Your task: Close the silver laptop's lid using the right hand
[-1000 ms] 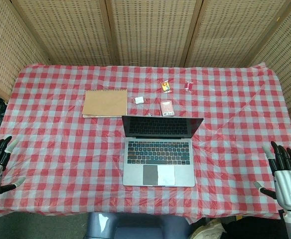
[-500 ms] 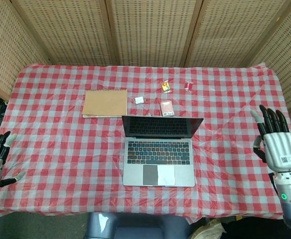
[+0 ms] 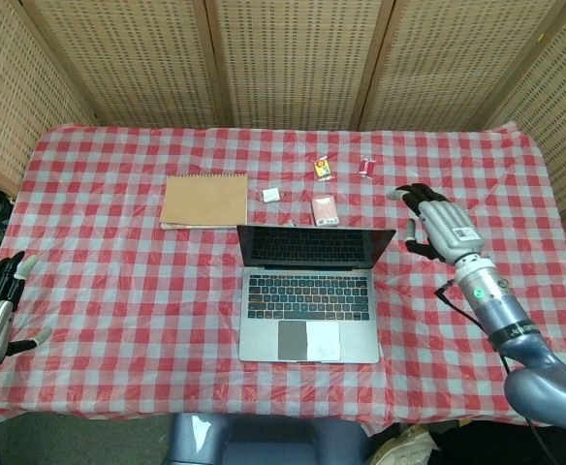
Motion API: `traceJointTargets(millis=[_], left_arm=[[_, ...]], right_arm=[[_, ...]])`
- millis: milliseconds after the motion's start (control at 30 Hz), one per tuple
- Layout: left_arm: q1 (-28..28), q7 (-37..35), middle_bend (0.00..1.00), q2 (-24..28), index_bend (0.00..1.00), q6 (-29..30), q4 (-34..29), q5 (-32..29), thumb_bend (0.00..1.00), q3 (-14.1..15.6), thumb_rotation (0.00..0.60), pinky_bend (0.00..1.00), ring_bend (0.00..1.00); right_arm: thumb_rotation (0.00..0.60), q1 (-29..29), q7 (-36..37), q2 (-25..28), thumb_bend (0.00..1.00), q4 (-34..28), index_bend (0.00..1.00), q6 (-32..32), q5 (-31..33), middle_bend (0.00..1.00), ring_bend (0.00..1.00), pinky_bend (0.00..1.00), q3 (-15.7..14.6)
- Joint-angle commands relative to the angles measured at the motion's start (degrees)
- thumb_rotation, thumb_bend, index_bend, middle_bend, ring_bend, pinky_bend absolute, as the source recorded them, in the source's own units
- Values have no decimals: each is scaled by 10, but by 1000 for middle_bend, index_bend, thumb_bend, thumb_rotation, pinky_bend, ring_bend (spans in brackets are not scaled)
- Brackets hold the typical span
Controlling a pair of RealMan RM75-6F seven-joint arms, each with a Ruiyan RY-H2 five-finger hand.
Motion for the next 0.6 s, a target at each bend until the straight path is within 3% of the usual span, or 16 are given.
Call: traceJointTargets(millis=[33, 400, 600], left_arm=[[-2, 3, 0, -2, 0, -3, 2, -5, 0, -1, 600, 0, 0], [-5, 4, 0, -4, 0, -8, 9, -15, 0, -2, 600, 0, 0], [-6, 8, 0, -6, 0, -8, 9, -14, 0, -1, 600, 0, 0]], right_arm=[[600, 47, -26, -16, 1000, 11, 252, -21, 48, 285, 173, 272, -10], [600, 134, -59, -28, 1000, 10, 301, -63, 159, 337, 237, 330, -61], [600, 155, -37, -24, 1000, 0, 346, -86, 179, 383, 281, 372, -72]])
